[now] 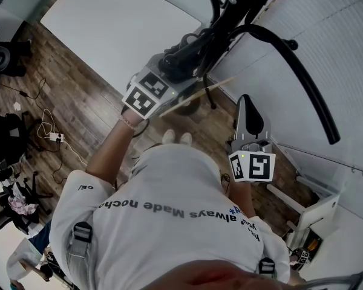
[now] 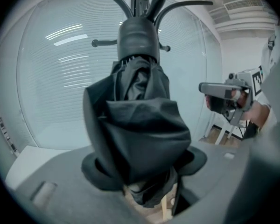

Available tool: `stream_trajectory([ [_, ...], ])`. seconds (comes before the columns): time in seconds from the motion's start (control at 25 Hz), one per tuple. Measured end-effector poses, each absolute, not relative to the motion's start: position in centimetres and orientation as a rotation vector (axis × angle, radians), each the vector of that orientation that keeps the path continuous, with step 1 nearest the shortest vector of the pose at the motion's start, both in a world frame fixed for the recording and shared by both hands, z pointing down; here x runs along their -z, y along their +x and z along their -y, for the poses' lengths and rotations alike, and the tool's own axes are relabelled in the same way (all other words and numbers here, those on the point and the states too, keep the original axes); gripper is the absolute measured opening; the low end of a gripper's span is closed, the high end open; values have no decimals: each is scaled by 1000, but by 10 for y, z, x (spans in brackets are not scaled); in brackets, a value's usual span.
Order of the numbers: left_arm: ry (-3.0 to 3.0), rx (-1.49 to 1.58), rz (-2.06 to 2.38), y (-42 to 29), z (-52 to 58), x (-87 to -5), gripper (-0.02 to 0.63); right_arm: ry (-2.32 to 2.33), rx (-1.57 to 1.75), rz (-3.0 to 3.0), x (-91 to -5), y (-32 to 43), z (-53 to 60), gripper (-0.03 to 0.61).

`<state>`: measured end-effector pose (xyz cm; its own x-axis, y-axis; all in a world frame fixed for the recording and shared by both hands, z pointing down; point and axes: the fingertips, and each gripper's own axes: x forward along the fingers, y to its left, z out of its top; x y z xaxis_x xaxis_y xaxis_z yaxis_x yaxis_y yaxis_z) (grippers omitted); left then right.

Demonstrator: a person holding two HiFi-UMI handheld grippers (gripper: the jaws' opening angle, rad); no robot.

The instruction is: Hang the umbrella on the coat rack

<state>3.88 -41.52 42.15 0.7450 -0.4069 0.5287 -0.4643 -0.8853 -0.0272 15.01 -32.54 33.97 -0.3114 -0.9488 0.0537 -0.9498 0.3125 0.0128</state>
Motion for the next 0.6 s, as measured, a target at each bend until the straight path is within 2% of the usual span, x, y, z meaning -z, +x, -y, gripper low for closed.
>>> stream_trajectory([
  [0.6, 2837, -835, 694, 53, 413, -448, 305, 1788, -29, 2515, -341, 148, 325, 2],
])
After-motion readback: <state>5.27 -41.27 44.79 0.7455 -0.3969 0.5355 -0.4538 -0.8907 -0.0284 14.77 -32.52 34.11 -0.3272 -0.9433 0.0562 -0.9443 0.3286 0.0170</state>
